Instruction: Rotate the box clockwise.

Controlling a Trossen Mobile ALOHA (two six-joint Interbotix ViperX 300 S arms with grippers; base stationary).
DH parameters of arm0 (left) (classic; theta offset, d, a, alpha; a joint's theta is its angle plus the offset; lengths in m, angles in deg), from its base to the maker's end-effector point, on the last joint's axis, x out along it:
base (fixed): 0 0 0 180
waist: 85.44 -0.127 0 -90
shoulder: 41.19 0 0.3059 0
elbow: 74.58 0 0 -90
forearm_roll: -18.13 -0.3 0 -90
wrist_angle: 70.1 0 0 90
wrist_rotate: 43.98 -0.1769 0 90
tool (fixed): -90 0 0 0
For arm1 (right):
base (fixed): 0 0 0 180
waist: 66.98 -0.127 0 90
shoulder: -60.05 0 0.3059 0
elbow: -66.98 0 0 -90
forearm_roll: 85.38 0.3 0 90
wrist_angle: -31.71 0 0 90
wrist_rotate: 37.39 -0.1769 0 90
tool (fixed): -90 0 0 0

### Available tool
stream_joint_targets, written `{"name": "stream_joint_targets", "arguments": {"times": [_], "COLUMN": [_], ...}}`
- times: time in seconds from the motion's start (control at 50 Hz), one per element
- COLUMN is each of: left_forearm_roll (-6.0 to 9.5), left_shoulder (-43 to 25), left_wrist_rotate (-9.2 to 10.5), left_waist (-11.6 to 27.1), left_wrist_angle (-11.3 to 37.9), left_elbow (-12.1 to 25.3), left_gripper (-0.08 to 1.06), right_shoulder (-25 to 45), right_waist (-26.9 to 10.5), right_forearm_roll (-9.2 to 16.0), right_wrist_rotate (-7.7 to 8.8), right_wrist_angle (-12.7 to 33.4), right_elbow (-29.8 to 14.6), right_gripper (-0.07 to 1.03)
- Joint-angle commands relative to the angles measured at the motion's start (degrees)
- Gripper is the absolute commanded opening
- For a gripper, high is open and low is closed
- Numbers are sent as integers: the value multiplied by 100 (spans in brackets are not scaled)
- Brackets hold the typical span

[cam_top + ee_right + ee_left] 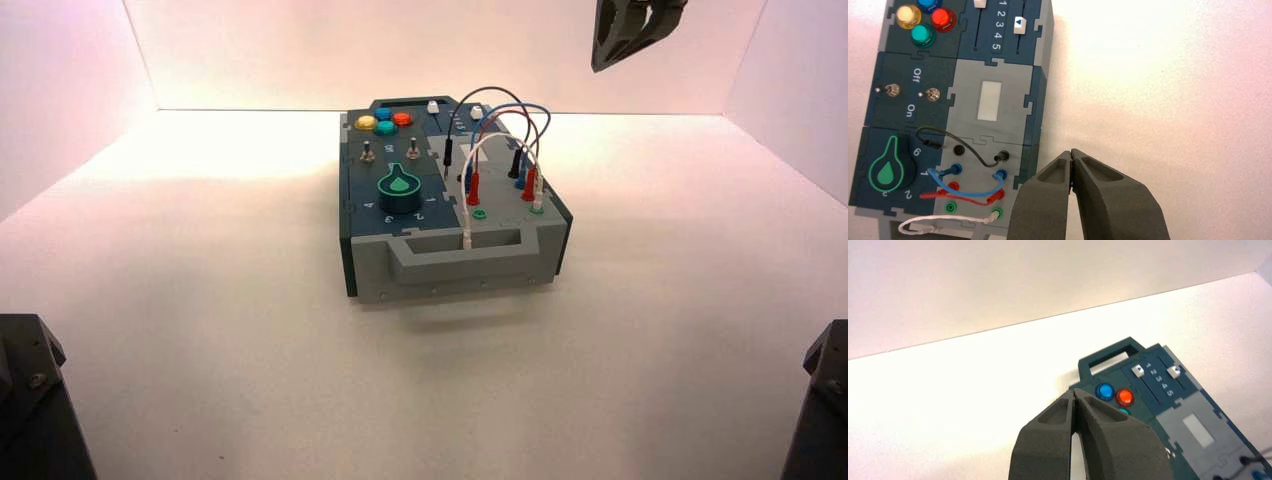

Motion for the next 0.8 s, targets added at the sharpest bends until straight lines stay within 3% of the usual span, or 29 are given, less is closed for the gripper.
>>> {"name": "stream_joint_targets", "arguments": {"times": [0.02, 0.18, 0.46, 0.64, 0.8], "left_forearm_roll": [9, 9, 44, 44, 44], "left_shoulder": [413, 703, 492, 422, 325], "left_wrist_rotate": [79, 167, 158, 132, 132], "left_waist": [-18, -70, -70, -70, -62], "left_wrist_angle": [-105, -343, -325, -431, -598], "left_elbow": [-211, -545, -606, -642, -677], "left_gripper": [-3, -3, -3, -3, -3], "right_shoulder": [-185, -211, -70, 0, 0], "right_waist": [-44, -62, -105, -114, -211], "right_forearm_roll": [9, 18, 35, 229, 246], "right_wrist_rotate": [9, 9, 9, -18, -9], "right_wrist_angle": [-53, -44, -141, -237, -281], "right_elbow": [-44, 9, 26, 18, 9], "right_gripper": [-2, -2, -2, -2, -2]}}
